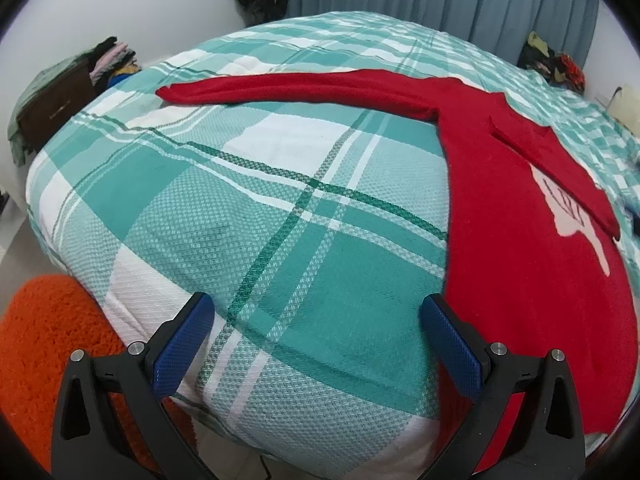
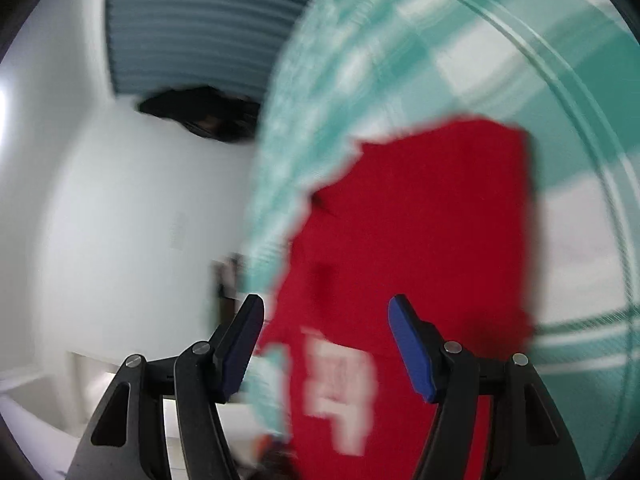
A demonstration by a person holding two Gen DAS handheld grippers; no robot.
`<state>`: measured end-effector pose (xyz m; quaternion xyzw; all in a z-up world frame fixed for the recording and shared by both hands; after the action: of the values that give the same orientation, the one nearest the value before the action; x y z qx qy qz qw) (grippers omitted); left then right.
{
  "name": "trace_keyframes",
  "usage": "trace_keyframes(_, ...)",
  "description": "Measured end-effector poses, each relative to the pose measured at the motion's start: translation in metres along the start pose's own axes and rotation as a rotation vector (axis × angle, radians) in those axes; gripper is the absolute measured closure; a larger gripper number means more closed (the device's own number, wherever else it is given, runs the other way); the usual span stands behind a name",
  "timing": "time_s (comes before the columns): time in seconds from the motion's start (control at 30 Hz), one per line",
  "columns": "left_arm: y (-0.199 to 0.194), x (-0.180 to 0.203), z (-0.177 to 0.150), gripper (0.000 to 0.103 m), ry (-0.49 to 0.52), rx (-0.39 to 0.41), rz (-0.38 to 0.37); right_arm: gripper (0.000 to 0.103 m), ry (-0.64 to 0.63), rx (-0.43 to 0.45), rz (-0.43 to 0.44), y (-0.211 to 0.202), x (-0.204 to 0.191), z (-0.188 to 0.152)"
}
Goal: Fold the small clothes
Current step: 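Carry the sleeve across the sweater body with the right gripper, then open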
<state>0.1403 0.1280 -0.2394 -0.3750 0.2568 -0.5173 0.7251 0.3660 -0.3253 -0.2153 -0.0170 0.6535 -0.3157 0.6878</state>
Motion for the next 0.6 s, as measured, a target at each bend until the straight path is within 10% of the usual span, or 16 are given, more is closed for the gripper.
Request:
trace_keyframes(0.03,0.0,0.0,0.0,0.001,0.003,0.001,0.001,0.044,0.005,-0.011,-0.125,0.006,0.027,-0.007)
trace_keyframes(0.07,-0.001,0.0,-0.001,0.001,0.006,0.001,0.0,0.083,0.032,-0.022,-0.268,0.011,0.062,-0.014)
trace_keyframes(0.13,-0.002,-0.001,-0.002,0.001,0.012,-0.002,-0.003,0.103,0.061,0.042,-0.321,0.001,0.083,-0.015)
trace_keyframes(0.43,0.0,-0.001,-0.001,0.0,0.0,-0.004,-0.002,0.084,-0.32,0.059,-0.371,-0.039,0.002,-0.081)
trace_keyframes(0.6,-0.007,-0.004,0.002,0.001,-0.007,-0.005,-0.041,0.081,-0.386,0.01,-0.507,-0.034,0.04,-0.167)
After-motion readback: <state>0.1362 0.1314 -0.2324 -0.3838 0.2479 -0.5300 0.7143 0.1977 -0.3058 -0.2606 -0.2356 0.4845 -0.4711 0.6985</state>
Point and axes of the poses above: each gripper's, at about its wrist camera, not at the fingertips, and y roughly the way its jaws point, x to its right, z to its top, the point moved 8 cm from there along y, roughly the way its jaws point, and after that the axes turned 2 degrees about z, right-handed, at the moved point
